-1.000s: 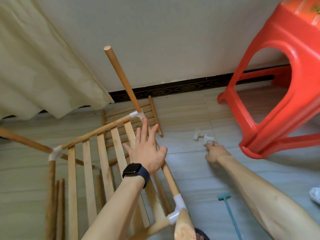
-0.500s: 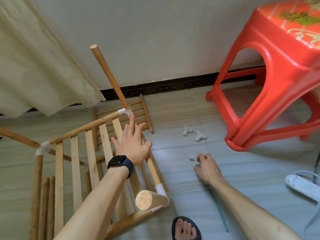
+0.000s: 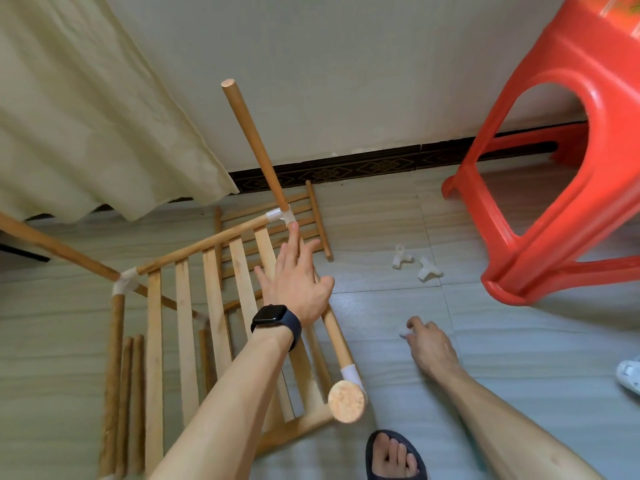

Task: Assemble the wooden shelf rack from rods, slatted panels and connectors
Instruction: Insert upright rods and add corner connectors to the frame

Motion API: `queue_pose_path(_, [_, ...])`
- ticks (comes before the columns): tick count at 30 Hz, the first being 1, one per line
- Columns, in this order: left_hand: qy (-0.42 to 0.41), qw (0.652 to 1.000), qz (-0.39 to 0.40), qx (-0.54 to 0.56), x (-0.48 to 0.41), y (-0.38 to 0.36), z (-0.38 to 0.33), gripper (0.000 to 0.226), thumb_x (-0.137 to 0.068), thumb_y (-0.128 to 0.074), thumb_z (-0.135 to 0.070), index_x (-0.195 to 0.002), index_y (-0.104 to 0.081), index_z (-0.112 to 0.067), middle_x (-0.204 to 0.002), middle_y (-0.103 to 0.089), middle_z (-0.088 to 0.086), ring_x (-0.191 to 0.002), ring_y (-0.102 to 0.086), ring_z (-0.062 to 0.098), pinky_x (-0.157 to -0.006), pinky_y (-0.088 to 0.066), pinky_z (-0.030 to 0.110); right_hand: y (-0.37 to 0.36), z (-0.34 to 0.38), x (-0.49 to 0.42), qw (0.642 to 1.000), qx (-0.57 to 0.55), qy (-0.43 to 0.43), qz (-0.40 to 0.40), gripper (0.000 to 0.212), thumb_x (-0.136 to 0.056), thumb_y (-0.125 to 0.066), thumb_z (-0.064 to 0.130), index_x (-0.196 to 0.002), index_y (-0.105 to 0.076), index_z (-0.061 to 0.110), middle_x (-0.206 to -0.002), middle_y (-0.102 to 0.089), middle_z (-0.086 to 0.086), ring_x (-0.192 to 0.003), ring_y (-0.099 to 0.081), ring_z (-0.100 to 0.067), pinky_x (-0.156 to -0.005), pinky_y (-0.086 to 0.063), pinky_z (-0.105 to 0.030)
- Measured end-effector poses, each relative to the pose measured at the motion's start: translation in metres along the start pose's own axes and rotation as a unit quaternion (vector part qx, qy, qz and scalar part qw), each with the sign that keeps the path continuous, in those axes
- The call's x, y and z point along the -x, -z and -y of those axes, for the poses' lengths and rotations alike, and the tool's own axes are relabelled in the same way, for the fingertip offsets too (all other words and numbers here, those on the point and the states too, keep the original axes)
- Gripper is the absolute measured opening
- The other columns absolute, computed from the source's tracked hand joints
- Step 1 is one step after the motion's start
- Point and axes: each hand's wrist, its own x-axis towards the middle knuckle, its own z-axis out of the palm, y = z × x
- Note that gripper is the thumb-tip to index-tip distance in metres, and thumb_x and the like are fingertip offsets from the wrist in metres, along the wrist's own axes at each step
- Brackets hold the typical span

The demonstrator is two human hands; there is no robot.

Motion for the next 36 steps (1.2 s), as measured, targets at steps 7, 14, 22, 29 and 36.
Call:
queue_pose_path(7, [-0.009,0.997,0.048,-0.053,0.000,0.012,0.001,0.056,-0.099,-0.041,-0.049,-0.152,-0.027,-0.040,-0.165,0.022,-0.009,-0.154,0.008,0.023,-0.118,0.001,0.067,0.064,0.047,0.050,0.828,-0.552,-0.088,0.041,0.019,-0.099,-0.062,0.025,-0.096,-0.062,0.007,-0.074,-0.062,-0.005,-0.057,-0.055,-0.014,-0.061,-0.048,-0.028])
queue_pose_path(14, [-0.048,0.989,0.071,0.119,0.043,0.092,-0.027,0.043,-0.104,-0.042,-0.047,-0.140,-0.049,-0.025,-0.136,-0.058,0.000,-0.123,-0.055,0.019,-0.098,-0.044,0.030,0.188,0.103,0.153,0.738,-0.668,0.038,0.089,0.029,-0.090,-0.065,0.040,-0.080,-0.061,0.014,-0.060,-0.049,0.001,-0.055,-0.044,-0.012,-0.060,-0.039,-0.026])
queue_pose_path(22, [-0.188,0.890,0.068,0.411,0.143,0.168,-0.059,0.026,-0.094,-0.060,-0.046,-0.118,-0.067,-0.039,-0.101,-0.076,-0.007,-0.095,-0.072,0.011,-0.095,-0.056,0.043,0.274,0.161,0.243,0.802,-0.572,0.161,0.057,0.074,-0.083,-0.061,0.059,-0.108,-0.071,-0.009,-0.052,-0.038,0.005,-0.052,-0.038,-0.010,-0.059,-0.035,-0.025])
queue_pose_path(29, [-0.240,0.876,0.001,0.420,0.187,0.174,-0.053,0.027,-0.093,-0.070,-0.030,-0.119,-0.070,-0.023,-0.108,-0.075,-0.002,-0.100,-0.072,0.016,-0.093,-0.057,0.046,0.308,0.194,0.280,0.883,-0.406,0.235,0.017,0.057,-0.078,-0.058,0.067,-0.079,-0.078,0.014,-0.058,-0.052,0.006,-0.056,-0.049,-0.008,-0.062,-0.046,-0.021])
queue_pose_path(36, [-0.207,0.864,-0.117,0.443,0.207,0.160,-0.047,0.025,-0.081,-0.082,-0.036,-0.098,-0.069,-0.022,-0.096,-0.075,-0.006,-0.089,-0.073,0.015,-0.082,-0.059,0.049,0.298,0.192,0.292,0.860,-0.413,0.298,-0.003,0.042,-0.079,-0.069,0.048,-0.107,-0.065,0.016,-0.080,-0.073,-0.001,-0.067,-0.066,-0.015,-0.075,-0.056,-0.038])
